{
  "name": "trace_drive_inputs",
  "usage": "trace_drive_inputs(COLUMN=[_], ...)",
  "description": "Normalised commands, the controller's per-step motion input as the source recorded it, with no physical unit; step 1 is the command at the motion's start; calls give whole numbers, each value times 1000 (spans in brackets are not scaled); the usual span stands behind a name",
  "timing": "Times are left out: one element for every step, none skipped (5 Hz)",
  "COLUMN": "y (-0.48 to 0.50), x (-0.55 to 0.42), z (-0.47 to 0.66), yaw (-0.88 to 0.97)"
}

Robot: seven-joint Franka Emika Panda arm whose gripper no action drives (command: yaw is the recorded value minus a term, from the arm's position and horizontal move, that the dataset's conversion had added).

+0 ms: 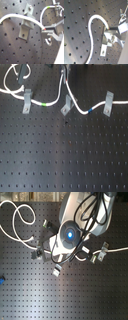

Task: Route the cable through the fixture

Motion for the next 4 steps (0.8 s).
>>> trace_drive_inputs(y=[97, 115, 46, -9], x=[225, 278, 141, -31], z=[362, 359, 234, 11], yaw=[0, 0, 0, -9])
